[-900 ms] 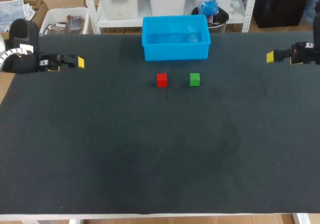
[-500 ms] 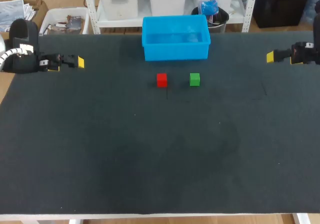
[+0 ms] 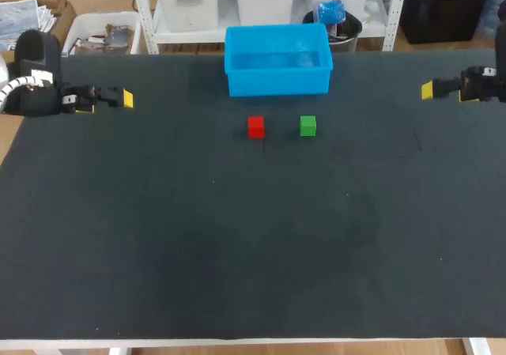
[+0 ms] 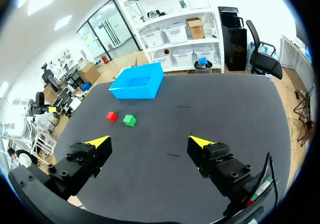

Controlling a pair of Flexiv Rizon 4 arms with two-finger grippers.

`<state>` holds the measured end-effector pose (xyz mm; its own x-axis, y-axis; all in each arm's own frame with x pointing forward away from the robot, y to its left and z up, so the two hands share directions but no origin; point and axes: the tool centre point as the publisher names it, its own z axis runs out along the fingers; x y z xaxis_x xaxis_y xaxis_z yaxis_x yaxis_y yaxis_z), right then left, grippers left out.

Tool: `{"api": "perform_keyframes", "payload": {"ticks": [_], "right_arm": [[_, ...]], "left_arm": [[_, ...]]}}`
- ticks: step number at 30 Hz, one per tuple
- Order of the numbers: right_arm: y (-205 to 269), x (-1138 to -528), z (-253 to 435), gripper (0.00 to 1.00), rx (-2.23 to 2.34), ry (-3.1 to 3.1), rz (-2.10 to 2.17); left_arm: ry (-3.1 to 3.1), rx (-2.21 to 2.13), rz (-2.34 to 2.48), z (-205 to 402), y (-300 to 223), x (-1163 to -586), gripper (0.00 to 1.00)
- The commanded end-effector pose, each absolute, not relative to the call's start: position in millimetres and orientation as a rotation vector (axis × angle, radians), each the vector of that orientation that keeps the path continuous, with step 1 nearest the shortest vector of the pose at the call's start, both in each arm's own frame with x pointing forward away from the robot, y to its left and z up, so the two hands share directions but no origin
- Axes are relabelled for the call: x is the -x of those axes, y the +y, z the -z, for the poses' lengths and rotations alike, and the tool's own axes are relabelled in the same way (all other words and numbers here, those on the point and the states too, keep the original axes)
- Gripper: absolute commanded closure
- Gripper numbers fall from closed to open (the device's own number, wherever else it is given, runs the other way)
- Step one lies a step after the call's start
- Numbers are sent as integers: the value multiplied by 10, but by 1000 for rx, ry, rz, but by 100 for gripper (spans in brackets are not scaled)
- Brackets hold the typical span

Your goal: Use the left arm to pick the red cube and place it into the blue plastic box first, then use the right arm to grasp the green cube and put it into the same blue plastic box after the first action is fully finished.

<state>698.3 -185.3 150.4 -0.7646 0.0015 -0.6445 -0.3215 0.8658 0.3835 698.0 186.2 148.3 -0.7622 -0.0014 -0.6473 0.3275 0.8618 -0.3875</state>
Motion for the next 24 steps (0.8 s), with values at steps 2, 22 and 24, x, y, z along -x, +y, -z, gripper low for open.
{"api": "perform_keyframes", "payload": {"ticks": [2, 22, 24], "right_arm": [[-1850, -6990, -1501, 0, 231, 2372, -635], [-1850, -6990, -1501, 0, 231, 2372, -635], [-1850, -6990, -1501, 0, 231, 2372, -635]], "left_arm": [[2458, -234, 546, -1449, 1621, -7089, 0], [2502, -355, 461, -1382, 983, -7164, 0], [2502, -355, 461, -1382, 983, -7164, 0]]}}
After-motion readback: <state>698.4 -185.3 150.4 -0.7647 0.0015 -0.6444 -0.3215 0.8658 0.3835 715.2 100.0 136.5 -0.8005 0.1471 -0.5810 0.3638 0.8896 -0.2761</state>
